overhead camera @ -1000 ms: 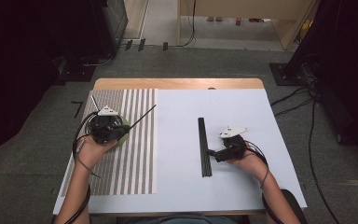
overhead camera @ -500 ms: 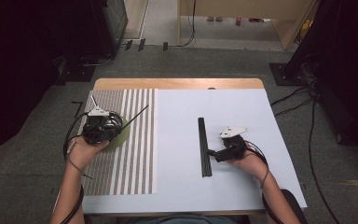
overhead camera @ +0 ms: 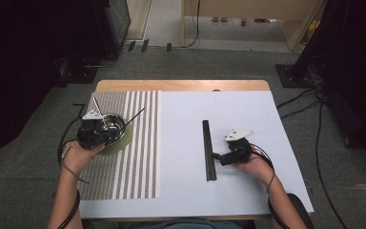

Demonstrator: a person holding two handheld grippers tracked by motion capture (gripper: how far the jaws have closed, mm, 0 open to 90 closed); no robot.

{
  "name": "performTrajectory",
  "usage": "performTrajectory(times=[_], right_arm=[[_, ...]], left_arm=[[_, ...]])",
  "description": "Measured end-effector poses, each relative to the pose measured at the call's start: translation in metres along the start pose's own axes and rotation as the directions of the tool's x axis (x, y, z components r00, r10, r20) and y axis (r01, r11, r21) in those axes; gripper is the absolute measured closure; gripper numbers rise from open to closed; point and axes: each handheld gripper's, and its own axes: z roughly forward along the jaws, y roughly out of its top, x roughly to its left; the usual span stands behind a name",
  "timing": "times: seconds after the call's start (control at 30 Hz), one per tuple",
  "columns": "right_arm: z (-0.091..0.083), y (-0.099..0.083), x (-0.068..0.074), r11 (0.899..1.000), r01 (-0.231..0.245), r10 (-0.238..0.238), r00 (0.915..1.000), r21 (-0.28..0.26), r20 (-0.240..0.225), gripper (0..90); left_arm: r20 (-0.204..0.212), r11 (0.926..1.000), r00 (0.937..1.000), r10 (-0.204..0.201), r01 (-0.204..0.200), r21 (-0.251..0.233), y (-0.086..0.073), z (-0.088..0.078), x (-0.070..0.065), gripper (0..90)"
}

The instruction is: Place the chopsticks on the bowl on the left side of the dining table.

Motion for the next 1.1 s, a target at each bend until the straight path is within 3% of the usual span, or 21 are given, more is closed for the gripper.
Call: performTrajectory(times=[0.27, 1.1], right_arm=[[0.0, 0.0, 0.0, 1.0, 0.001, -0.001, 1.0, -0.001, 0.0, 10.9], [0.0, 0.0, 0.0, 1.0, 0.001, -0.001, 1.0, 0.0, 0.0, 10.9]], left_arm=[[-0.005, 1.0, 1.0, 0.002, -0.002, -0.003, -0.007, 0.002, 0.007, 87.4], [-0.062, 0.9961, 0.9953, -0.075, 0.072, -0.051, -0.019, -0.007, 0.031, 86.2]])
